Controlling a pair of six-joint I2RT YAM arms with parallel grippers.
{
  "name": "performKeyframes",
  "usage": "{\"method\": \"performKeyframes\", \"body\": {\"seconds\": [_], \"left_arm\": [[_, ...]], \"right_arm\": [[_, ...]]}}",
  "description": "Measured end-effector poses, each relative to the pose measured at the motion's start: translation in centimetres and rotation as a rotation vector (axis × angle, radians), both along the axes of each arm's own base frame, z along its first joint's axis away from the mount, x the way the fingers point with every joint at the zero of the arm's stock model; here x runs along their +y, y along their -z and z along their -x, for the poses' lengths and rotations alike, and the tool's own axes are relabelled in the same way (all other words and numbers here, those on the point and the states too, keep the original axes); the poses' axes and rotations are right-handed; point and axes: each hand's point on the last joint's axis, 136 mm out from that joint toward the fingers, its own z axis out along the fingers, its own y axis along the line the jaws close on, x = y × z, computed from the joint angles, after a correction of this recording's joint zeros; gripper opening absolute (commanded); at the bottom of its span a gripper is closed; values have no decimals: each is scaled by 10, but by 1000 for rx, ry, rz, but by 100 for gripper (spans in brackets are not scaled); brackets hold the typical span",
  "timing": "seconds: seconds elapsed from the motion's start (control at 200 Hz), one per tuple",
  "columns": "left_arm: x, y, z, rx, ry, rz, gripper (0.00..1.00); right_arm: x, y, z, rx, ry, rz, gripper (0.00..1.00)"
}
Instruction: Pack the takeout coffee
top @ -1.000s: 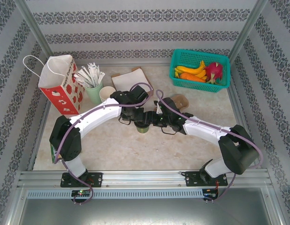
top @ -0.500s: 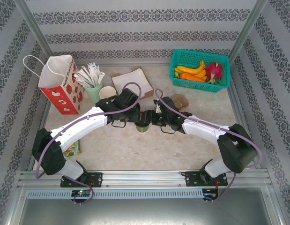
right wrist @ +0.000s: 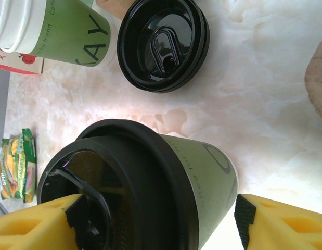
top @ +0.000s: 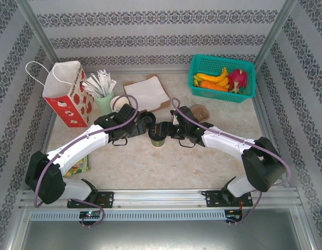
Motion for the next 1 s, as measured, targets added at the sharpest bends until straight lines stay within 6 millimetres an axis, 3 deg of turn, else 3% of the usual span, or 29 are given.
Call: {"method": "performKeyframes", "body": {"seconds": [0.17, 0.39, 0.535, 0.999], "left_arm": [[22, 25, 7, 86, -103, 36, 99], [10, 43, 8, 162, -93, 89, 99], [0, 57, 8, 230, -70, 109, 99], [-15, 57, 2, 249, -5, 146, 99]], "right_arm": [[-4, 2, 1, -6, -6, 29, 98], [-8, -10, 0, -58, 13, 48, 98], [0, -14, 6, -97, -19, 76, 98], [18, -17, 5, -154, -85, 150, 98]]}}
